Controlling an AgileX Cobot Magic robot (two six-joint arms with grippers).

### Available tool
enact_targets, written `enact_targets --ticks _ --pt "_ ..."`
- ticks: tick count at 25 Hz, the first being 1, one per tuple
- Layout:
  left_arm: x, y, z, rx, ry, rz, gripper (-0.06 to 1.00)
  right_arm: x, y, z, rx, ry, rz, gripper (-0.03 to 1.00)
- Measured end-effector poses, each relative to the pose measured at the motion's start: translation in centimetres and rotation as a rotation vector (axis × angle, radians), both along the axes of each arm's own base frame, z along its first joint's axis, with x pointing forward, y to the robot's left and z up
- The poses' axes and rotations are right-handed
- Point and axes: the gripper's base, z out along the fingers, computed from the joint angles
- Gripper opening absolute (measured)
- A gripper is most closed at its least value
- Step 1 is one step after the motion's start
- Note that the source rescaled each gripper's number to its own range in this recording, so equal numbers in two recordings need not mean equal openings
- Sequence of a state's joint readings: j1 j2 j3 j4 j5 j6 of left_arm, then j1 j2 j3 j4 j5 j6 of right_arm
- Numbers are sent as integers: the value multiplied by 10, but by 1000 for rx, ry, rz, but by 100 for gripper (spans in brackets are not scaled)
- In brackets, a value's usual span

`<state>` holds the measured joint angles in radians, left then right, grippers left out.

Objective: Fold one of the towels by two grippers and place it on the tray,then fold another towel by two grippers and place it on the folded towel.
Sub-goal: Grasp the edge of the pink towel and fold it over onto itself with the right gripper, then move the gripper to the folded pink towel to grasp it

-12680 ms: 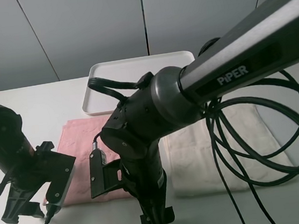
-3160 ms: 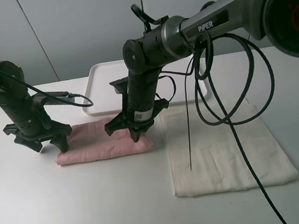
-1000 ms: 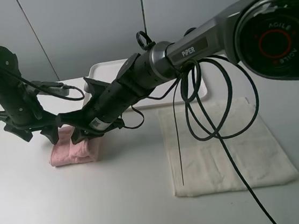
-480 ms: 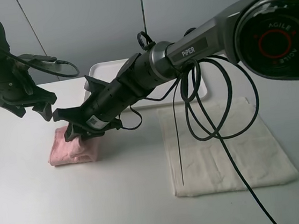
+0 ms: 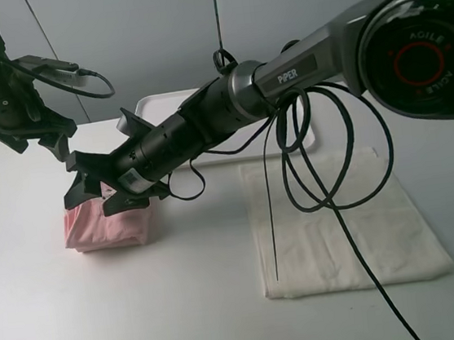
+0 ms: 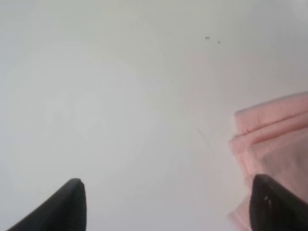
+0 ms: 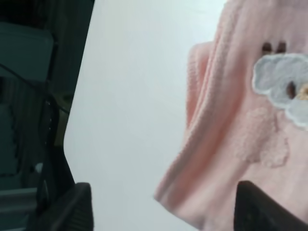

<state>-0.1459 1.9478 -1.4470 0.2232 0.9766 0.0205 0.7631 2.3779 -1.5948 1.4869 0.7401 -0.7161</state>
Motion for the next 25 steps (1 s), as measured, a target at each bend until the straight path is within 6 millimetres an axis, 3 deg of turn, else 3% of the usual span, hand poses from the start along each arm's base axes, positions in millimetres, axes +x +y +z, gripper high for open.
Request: enact_targets --ticks 5,8,12,19,25 --pt "-1 4 0 -28 15 24 89 32 -34 -2 -109 -3 -88 71" --pt "-1 3 -1 -47 22 25 89 40 -46 -7 -191 -12 -122 72" --pt "-2 0 -1 -71 32 8 89 40 -46 -8 -204 -4 -130 73" --pt "-2 0 -1 -75 35 3 89 38 -43 -30 -188 56 -155 73" --pt "-2 -1 -1 -88 35 6 89 33 -34 -31 -167 33 -152 73"
